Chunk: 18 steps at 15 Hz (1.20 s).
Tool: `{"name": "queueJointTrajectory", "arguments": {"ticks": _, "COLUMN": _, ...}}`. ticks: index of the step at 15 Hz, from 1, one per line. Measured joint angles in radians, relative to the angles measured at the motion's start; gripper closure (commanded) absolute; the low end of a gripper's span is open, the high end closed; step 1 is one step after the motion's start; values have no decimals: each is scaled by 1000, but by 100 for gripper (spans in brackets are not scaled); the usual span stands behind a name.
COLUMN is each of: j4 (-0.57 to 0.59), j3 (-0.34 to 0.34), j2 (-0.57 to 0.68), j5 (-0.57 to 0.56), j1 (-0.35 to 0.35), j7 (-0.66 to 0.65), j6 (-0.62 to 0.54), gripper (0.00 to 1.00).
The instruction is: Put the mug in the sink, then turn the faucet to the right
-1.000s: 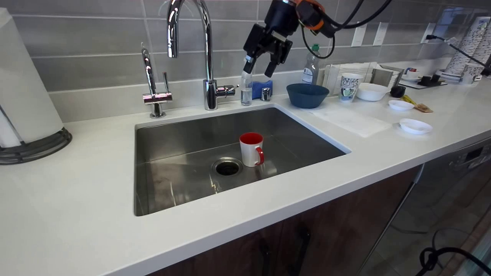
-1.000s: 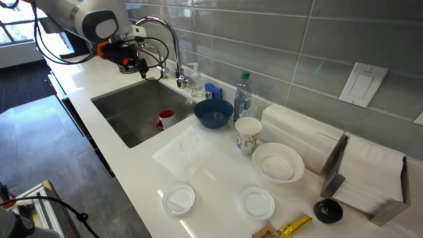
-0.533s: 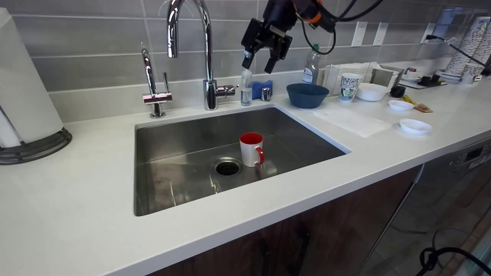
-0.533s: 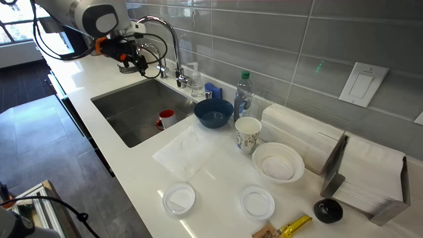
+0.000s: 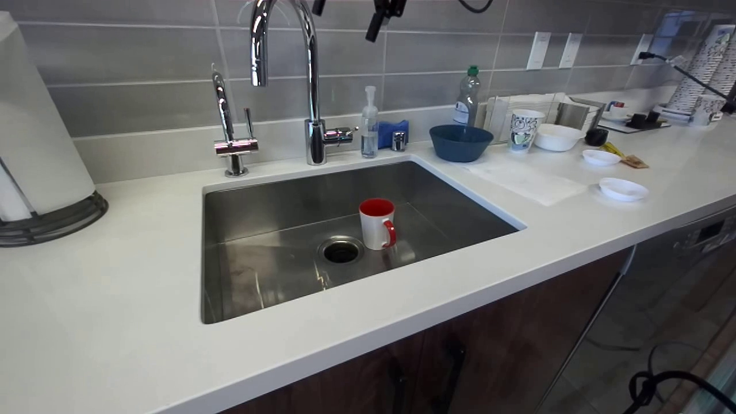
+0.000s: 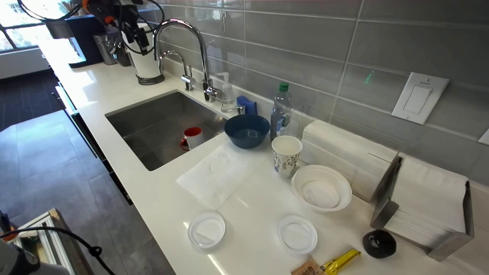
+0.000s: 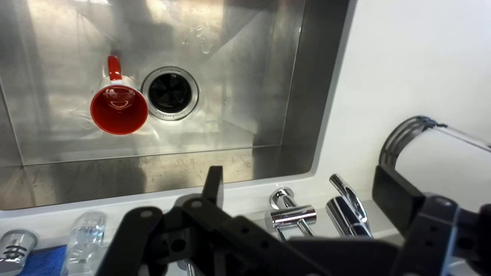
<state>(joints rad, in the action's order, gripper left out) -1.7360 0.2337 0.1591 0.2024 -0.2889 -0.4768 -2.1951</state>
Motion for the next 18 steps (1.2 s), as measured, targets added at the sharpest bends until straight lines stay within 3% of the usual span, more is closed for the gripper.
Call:
{"name": "queueJointTrajectory", "arguments": {"ticks": 4, "j4": 143, "j3": -13, "j2": 91, "j5": -165, "j1": -49, "j7": -277, "j6": -10, "gripper": 0}}
{"name": "queueJointTrajectory", "arguments": {"ticks": 6, "j4": 225, "j3": -16, "j2": 155, "j5": -236, "j1": -85, "j7": -347, "j6": -7, "gripper": 0}}
{"name": "queueJointTrajectory", "arguments": {"ticks": 13, "j4": 478, "j3": -72, "j2": 353, "j5": -365, "j1": -206, "j7": -404, "j6": 9, "gripper": 0}}
{"name": "queueJointTrajectory", "arguments": {"ticks": 18, "j4": 602, "j3": -125, "j2": 441, "j5": -388, "j1": -247, "j7": -419, "j6": 46, "gripper": 0}}
